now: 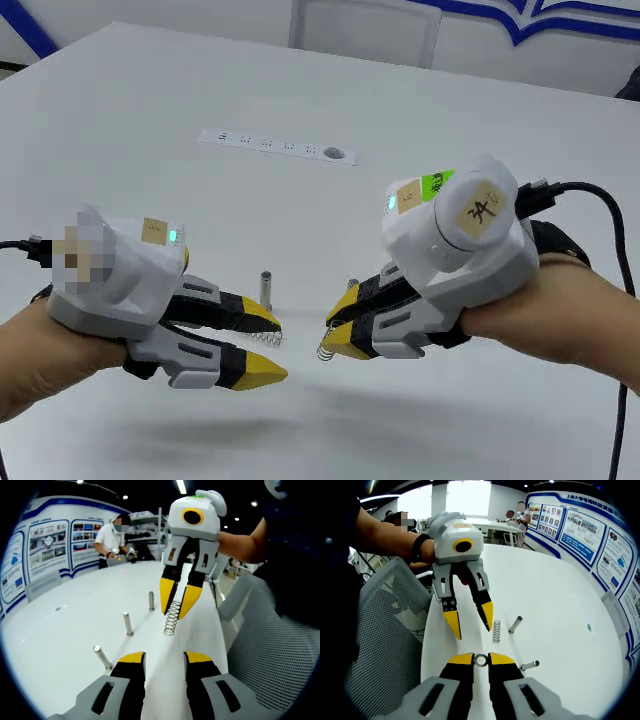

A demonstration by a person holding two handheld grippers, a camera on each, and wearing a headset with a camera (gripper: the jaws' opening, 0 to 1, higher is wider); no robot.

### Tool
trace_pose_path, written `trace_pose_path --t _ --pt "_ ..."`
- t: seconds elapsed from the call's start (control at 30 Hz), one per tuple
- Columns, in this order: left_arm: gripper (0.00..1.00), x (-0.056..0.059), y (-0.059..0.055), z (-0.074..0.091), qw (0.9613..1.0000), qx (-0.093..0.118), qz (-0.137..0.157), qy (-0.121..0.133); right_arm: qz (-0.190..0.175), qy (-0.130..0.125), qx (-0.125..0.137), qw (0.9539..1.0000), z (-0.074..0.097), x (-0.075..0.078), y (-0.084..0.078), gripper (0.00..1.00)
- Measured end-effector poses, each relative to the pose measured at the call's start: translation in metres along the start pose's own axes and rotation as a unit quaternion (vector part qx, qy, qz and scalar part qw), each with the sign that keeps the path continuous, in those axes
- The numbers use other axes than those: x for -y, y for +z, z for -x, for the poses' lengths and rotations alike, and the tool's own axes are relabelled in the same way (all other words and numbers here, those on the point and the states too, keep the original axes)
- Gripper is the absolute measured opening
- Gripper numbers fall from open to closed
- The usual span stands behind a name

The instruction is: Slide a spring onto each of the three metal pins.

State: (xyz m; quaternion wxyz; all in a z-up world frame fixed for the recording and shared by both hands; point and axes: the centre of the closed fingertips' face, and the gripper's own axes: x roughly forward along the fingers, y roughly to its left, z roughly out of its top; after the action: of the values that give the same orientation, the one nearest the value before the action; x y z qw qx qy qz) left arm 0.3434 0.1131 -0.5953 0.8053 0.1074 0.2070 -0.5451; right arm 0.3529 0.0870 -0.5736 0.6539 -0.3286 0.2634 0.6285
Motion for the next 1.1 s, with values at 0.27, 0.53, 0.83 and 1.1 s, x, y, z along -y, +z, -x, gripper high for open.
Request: trace_pose_path --t 0.27,0.53,0.83,1.1 --pt "0.35 -0.006 -0.002 0.018 0.9991 0.020 0.020 0.031 -0.007 -0.012 -0.003 0.9999 0.010 0.013 -0.004 0.12" --pt "0.39 -0.013 -0.007 0.035 0.9958 0.041 0.045 0.068 -0.010 -0.030 -0.007 0.9995 0.021 0.029 -0.006 0.12" --pt "0.43 -0.018 -0.016 0.046 0.9905 0.060 0.074 0.099 -0.015 -0.052 -0.011 0.9985 0.034 0.056 -0.007 0.12" --pt "0.46 -0.017 -0.018 0.048 0.9881 0.068 0.085 0.108 -0.016 -0.061 -0.018 0.9978 0.033 0.076 -0.005 0.12"
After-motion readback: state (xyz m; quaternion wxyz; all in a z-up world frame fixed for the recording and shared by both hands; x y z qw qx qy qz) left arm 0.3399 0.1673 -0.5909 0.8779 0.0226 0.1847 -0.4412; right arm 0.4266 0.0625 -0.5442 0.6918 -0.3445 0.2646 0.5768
